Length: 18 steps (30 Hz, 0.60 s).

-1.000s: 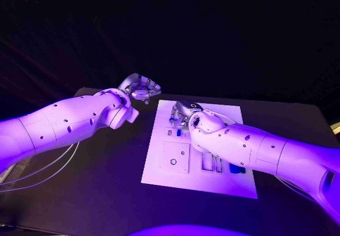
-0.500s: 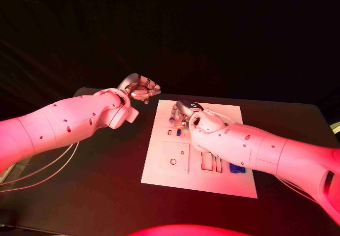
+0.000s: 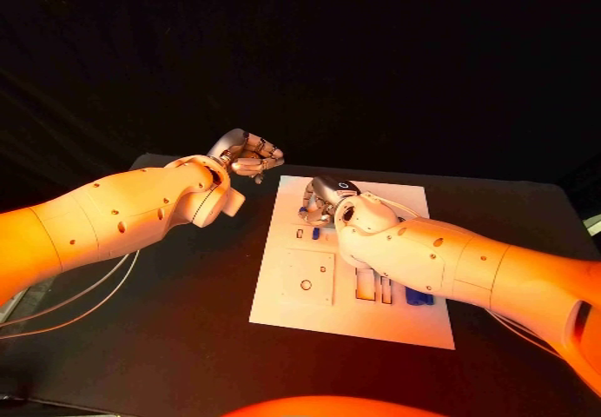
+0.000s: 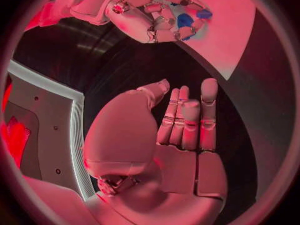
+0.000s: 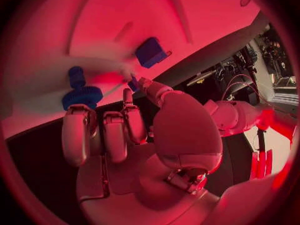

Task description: Assemble the parts on the task board

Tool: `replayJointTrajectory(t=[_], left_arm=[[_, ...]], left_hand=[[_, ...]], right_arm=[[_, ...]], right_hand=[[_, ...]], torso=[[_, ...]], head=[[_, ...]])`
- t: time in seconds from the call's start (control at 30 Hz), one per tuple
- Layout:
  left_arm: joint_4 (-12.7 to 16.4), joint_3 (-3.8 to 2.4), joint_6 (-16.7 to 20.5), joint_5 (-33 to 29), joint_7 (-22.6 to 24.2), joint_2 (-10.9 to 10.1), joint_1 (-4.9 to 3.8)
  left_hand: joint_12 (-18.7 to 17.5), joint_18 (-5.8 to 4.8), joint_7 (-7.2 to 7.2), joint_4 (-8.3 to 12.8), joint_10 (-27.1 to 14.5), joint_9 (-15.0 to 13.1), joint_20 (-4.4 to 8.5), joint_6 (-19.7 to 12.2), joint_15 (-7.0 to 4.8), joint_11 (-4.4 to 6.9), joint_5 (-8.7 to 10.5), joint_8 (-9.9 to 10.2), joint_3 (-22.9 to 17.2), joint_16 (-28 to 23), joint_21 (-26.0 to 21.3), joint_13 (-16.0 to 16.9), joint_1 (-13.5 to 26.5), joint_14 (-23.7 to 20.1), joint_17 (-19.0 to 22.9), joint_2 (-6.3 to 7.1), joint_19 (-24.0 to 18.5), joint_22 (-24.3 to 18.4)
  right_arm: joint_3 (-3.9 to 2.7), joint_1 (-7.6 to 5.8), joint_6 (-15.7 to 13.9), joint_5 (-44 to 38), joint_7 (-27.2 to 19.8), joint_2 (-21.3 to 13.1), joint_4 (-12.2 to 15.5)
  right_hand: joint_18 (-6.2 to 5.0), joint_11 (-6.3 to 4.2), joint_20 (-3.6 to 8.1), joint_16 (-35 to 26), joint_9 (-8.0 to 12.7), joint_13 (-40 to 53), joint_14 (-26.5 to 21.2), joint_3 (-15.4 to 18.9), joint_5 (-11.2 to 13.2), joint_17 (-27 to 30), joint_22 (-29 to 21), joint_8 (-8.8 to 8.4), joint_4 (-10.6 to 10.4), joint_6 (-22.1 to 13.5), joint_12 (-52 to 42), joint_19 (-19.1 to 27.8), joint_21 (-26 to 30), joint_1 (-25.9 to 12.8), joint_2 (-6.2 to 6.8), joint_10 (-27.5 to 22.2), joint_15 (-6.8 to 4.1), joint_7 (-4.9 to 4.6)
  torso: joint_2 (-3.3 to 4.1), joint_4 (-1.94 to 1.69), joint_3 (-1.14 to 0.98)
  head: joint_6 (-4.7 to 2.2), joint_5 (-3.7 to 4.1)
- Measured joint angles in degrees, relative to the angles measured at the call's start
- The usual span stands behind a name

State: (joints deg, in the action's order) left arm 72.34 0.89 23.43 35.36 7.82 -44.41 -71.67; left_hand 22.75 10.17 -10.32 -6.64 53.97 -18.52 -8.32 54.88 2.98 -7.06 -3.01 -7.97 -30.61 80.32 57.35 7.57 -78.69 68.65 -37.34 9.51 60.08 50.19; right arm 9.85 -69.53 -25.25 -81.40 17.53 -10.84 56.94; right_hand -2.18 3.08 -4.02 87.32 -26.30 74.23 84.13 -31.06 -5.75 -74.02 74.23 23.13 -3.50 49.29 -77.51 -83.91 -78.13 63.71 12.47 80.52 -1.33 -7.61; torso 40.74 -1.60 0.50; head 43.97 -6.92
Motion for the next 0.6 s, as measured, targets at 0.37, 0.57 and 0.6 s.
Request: replayJointTrajectory(t=[0.37,0.57,0.6], left_arm=[[-0.1,0.0,-0.8,-0.3,-0.6,-0.2,0.0],[-0.1,0.01,-2.1,-0.5,-2.0,-0.6,0.0],[-0.1,0.01,-2.3,-0.5,-2.4,-0.7,0.0]], left_hand=[[0.6,-0.01,-0.15,-0.9,0.0,0.9,0.0,-0.3,-0.01,0.0,0.0,1.3,-0.9,0.0,0.0,0.8,0.0,0.0,0.0,0.01,0.0,0.0],[6.1,-0.01,0.09,-3.2,2.8,0.8,0.18,-1.3,-0.84,0.91,0.0,1.3,0.0,0.0,0.8,4.1,2.3,1.8,-2.1,0.53,1.0,0.7],[6.4,-0.02,0.07,-3.2,3.0,0.8,0.16,-1.4,-0.61,0.75,0.0,1.3,0.1,0.0,0.8,4.5,2.5,1.9,-2.6,0.56,1.7,0.8]], right_arm=[[-0.11,-0.33,-6.6,0.0,-1.8,-4.1,5.7],[-0.6,-1.85,-10.6,3.6,-5.6,-8.6,11.6],[-0.65,-2.06,-10.9,4.5,-6.3,-9.2,12.3]], right_hand=[[-0.01,0.76,-1.22,0.0,1.7,0.0,0.6,10.3,1.3,0.0,0.0,-3.2,-3.8,-1.9,1.2,0.4,1.4,2.9,-0.75,-1.7,0.62,-1.07],[-0.01,0.74,-1.43,0.0,2.2,0.0,0.1,14.3,1.1,0.0,0.0,-4.87,-6.4,-2.2,1.2,0.2,1.4,5.2,-2.01,-1.8,1.14,-1.34],[-0.01,0.98,-1.43,0.0,2.2,0.0,-0.1,14.4,0.9,0.0,0.0,-4.87,-6.5,-2.2,1.2,0.2,1.4,5.2,-1.99,-2.0,1.34,-1.35]], torso=[[-0.11,0.06,-0.01],[-0.42,0.44,-0.02],[-0.46,0.51,-0.04]], head=[[0.06,-0.1],[-0.22,-0.21],[-0.25,-0.23]])
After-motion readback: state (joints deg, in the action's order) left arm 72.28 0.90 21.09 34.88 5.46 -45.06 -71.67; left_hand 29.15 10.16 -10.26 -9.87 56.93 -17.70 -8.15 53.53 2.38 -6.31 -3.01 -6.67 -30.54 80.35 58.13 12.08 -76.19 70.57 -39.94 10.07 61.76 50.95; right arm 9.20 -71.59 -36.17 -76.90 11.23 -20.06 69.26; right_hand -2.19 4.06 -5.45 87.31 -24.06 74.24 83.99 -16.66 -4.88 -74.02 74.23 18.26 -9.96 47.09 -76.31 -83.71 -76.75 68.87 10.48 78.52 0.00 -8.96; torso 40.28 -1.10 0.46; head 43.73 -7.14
